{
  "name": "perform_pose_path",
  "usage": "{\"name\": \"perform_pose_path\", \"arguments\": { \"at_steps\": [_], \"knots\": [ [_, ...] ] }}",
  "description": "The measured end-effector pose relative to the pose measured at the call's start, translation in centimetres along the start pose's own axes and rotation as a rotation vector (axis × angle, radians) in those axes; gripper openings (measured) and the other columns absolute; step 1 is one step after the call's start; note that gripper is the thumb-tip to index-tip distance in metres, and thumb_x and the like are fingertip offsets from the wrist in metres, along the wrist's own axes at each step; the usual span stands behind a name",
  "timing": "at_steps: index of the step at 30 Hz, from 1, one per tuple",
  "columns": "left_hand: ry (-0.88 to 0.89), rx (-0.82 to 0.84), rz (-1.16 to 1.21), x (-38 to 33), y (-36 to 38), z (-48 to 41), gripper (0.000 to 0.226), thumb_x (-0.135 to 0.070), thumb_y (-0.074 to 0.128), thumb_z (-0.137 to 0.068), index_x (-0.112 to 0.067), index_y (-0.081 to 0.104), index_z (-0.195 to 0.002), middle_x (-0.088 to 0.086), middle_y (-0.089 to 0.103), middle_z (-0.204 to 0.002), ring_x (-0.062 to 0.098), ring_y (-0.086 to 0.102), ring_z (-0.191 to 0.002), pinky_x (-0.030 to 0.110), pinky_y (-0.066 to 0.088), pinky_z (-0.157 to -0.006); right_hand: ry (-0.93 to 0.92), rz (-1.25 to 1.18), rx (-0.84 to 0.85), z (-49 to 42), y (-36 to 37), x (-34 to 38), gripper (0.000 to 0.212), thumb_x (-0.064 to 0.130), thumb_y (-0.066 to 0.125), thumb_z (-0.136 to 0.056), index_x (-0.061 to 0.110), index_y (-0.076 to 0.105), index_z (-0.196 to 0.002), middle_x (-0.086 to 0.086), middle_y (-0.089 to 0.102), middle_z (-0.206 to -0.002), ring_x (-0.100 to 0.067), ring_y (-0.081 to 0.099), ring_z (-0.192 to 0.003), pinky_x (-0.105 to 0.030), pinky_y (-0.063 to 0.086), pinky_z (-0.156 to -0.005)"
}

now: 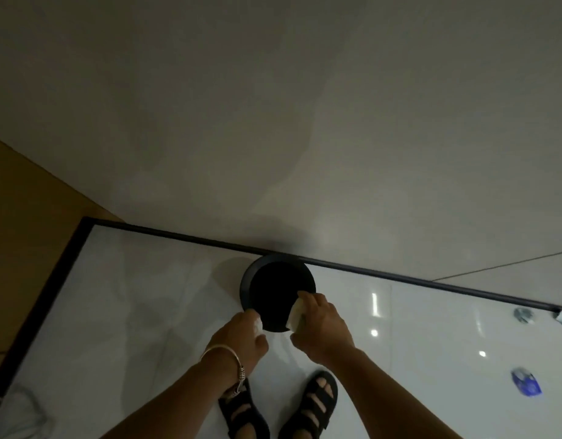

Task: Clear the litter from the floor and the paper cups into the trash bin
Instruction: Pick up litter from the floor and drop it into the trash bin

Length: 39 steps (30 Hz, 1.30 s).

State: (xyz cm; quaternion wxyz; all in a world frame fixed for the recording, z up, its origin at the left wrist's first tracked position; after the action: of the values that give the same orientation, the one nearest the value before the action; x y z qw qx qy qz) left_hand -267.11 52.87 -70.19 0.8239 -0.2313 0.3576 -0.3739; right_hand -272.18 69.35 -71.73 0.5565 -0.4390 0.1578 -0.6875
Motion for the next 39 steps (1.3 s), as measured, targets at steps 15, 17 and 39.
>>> {"name": "perform_pose_path", "arguments": {
  "at_steps": [15,17,39],
  "knots": [
    [-0.070,0.167,-0.251,2.8,7.8,-13.3,0.083,-0.040,0.060,-0.085,-0.021,0.013,-0.150,0.005,0.021,-0.155,0.028,0.031,-0.136,0.041,0.034,-0.108,-0.013,-0.062,0.071,-9.4,8.7,-6.9,0.090,0.030,0.072,-0.081,0.024,0.017,-0.151,-0.002,0.020,-0.154,-0.028,0.031,-0.137,-0.039,0.040,-0.106],
    [-0.064,0.221,-0.315,1.7,6.6,-11.9,0.078,-0.042,0.057,-0.087,-0.019,0.017,-0.149,0.005,0.023,-0.154,0.026,0.028,-0.137,0.040,0.032,-0.110,-0.021,-0.039,0.099,-7.9,6.8,-7.1,0.089,0.034,0.070,-0.082,0.025,0.015,-0.152,-0.003,0.020,-0.155,-0.028,0.028,-0.139,-0.041,0.037,-0.108],
    [0.831,0.321,-0.896,-34.0,4.3,22.6,0.076,-0.052,0.050,-0.086,-0.021,0.020,-0.149,0.000,0.021,-0.155,0.022,0.017,-0.142,0.040,0.023,-0.114,0.641,-0.291,-0.397,38.4,-15.4,-12.5,0.080,0.051,0.060,-0.088,0.025,0.023,-0.153,-0.007,0.020,-0.160,-0.028,0.020,-0.145,-0.046,0.032,-0.114]
  ]
}}
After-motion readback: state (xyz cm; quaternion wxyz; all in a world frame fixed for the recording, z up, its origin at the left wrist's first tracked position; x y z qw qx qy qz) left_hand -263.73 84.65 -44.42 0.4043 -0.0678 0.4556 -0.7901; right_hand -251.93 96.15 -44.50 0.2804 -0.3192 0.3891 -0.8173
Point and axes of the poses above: each hand's wrist, its own z-axis away from the middle knuckle, its own y-axis out of the palm, x = y × z, the point moved 6 cm from there along -z, towards the middle knuckle
